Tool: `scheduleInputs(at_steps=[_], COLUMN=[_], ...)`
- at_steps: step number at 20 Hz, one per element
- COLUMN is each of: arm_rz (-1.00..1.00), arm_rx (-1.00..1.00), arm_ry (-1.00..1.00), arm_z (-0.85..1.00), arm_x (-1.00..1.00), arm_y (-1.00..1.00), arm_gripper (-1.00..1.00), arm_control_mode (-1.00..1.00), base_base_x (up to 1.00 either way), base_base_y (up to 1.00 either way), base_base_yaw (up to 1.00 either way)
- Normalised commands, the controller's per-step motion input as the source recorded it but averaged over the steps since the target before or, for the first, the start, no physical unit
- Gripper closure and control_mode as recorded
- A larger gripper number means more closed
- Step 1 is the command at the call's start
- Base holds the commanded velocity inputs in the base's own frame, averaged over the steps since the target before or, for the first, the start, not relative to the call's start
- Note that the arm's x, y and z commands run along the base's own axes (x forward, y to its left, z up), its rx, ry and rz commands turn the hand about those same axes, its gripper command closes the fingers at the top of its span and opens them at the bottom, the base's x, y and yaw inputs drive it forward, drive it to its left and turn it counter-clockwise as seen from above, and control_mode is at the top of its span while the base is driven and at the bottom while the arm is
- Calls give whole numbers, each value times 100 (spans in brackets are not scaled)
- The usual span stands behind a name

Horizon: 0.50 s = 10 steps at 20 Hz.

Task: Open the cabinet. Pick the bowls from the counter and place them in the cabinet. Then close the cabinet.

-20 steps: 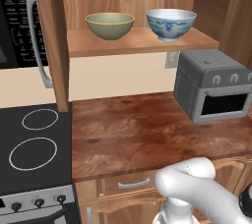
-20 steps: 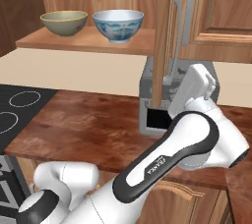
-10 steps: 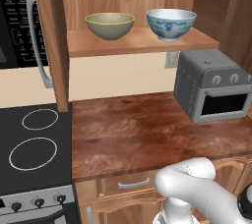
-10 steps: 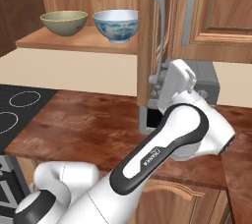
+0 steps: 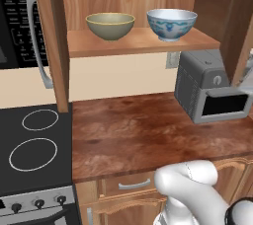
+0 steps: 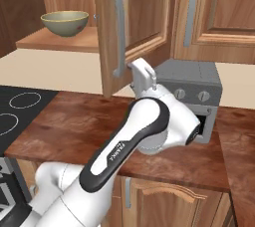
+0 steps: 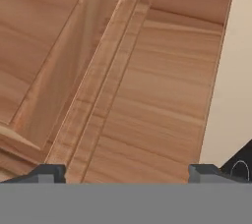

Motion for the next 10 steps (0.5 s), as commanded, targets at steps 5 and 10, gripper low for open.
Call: scheduleInputs(at_steps=[5, 10], arm_rz=[-11, -11], arm_rx=[-11, -10], arm_ry=[0, 4], arm_z=[28, 34], arm_x=[25, 31], arm_y=[61, 42], arm_gripper=[-100, -100], arm_control_mode=[-100, -100], base_base_x=[0, 0], base_base_y=[0, 0], base_base_yaw=[0, 0])
